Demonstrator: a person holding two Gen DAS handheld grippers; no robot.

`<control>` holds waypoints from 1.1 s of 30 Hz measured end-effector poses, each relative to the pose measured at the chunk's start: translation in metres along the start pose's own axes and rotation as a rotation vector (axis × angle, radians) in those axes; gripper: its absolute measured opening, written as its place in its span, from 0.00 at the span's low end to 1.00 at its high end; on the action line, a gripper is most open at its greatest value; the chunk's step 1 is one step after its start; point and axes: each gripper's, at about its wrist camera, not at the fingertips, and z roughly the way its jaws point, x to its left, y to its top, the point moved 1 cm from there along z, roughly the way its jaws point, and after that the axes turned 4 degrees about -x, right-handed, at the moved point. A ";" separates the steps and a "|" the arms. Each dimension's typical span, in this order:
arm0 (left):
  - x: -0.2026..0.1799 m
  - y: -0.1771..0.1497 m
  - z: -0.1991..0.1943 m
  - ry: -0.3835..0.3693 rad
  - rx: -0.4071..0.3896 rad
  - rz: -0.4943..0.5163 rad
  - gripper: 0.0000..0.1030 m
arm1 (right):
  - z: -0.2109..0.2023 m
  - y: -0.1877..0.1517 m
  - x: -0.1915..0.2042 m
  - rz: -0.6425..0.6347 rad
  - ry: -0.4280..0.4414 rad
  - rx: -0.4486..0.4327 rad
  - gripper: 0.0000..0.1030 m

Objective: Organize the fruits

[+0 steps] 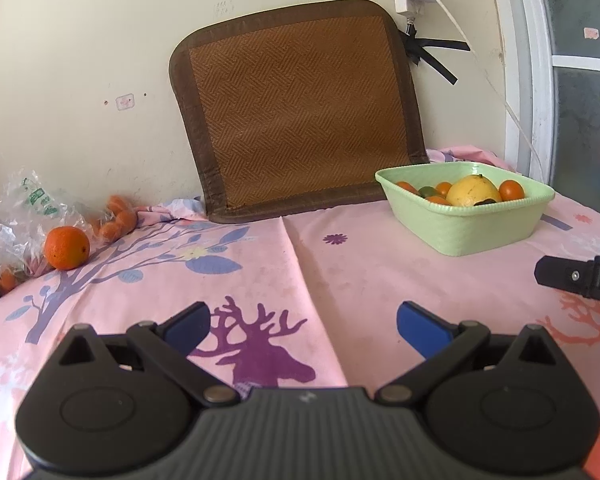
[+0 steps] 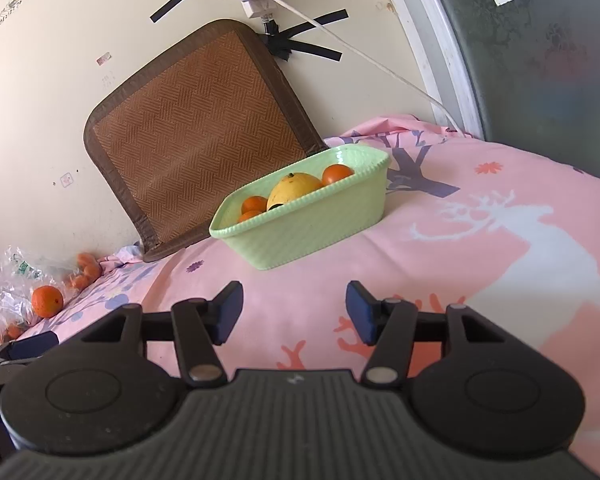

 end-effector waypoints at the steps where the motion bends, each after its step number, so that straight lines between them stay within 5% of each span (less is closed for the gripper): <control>1: -0.001 0.000 0.000 0.008 0.000 0.005 1.00 | 0.000 0.000 0.000 0.001 0.000 0.000 0.58; 33: -0.006 -0.003 -0.007 0.040 -0.022 0.058 1.00 | -0.001 0.001 -0.003 0.026 0.009 -0.006 0.62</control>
